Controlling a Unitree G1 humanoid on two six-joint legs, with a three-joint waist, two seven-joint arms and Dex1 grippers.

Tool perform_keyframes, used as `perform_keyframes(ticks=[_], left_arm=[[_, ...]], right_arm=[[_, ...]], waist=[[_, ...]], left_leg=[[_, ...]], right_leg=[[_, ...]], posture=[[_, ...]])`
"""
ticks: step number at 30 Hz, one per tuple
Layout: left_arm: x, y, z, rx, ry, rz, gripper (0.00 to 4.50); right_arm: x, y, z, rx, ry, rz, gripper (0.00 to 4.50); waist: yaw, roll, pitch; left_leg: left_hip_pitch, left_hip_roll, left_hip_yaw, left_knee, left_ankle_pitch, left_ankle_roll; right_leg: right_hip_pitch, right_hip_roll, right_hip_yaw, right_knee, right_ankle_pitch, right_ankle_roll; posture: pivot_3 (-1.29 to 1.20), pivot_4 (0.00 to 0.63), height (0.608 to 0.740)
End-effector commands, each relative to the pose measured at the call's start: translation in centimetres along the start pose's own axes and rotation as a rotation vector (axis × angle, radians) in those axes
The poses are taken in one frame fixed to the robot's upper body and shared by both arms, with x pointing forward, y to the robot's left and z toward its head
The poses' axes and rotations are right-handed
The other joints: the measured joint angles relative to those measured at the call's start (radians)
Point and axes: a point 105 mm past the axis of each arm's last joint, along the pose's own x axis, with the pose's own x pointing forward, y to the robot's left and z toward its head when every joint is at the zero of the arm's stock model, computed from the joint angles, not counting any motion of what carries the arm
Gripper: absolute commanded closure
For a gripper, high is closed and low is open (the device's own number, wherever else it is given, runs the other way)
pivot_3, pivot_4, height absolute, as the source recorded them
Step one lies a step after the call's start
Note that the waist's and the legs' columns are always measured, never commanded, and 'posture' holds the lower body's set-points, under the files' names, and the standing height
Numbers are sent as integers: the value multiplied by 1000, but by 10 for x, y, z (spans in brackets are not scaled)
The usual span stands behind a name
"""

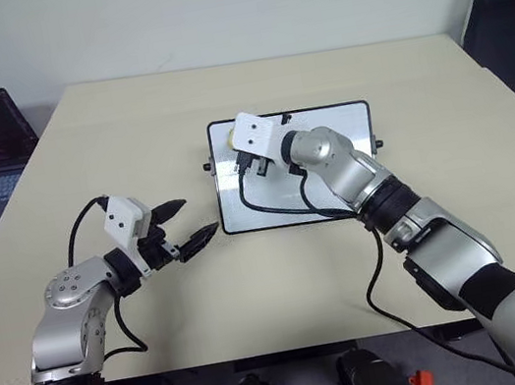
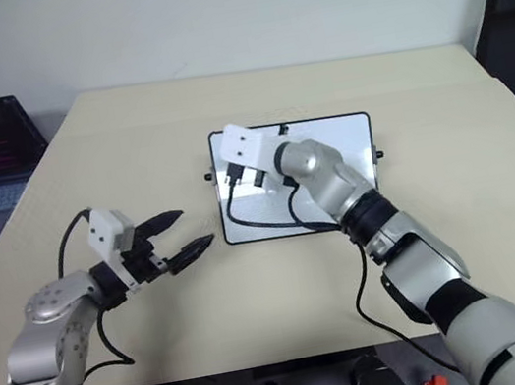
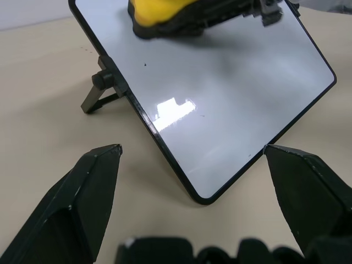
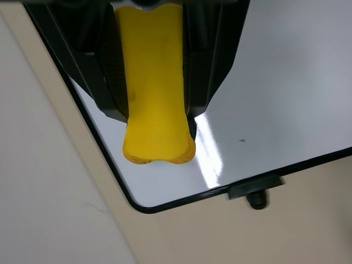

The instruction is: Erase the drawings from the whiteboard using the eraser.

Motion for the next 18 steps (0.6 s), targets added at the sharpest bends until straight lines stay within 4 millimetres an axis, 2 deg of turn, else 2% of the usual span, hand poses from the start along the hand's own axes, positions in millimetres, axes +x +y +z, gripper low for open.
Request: perform_keyframes(ticks=[1, 3, 8, 10, 14, 18], left_arm=[[0, -1, 7, 31, -27, -8, 0], [0, -1, 8, 30, -27, -9, 0], [3, -3, 8, 30, -29, -17, 0], [4, -3, 9, 29, -31, -19, 0], [6, -4, 10, 27, -35, -26, 0], [8, -5, 12, 28, -39, -33, 0]], right_arm=[[-2, 29, -5, -39, 26, 170, 3484], [-4, 31, -8, -50, 37, 181, 3485], [-6, -25, -7, -42, 43, -125, 3485], [-8, -33, -8, -33, 43, -158, 3485], [-9, -21, -23, -26, 91, -87, 3485], [-12, 0, -37, -11, 136, 30, 3485]], waist=[[0, 0, 0], [0, 0, 0], [2, 0, 0], [5, 0, 0], [4, 0, 0], [4, 0, 0]], left_leg=[[0, 0, 0, 0, 0, 0], [0, 0, 0, 0, 0, 0], [0, 0, -1, 2, 0, 0], [0, 0, -1, 3, 1, 0], [0, -1, 0, 3, 1, 0], [0, 0, -1, 2, 1, 0]], right_leg=[[0, 0, 0, 0, 0, 0], [0, 0, 0, 0, 0, 0], [0, 0, 0, 1, -2, -1], [0, 0, 0, 1, -2, -1], [1, -1, 1, -1, -1, -1], [1, 0, 0, 0, -1, 0]], posture=[[0, 150, 740], [0, 150, 740], [0, 150, 740], [0, 150, 740], [0, 150, 740], [0, 150, 740]])
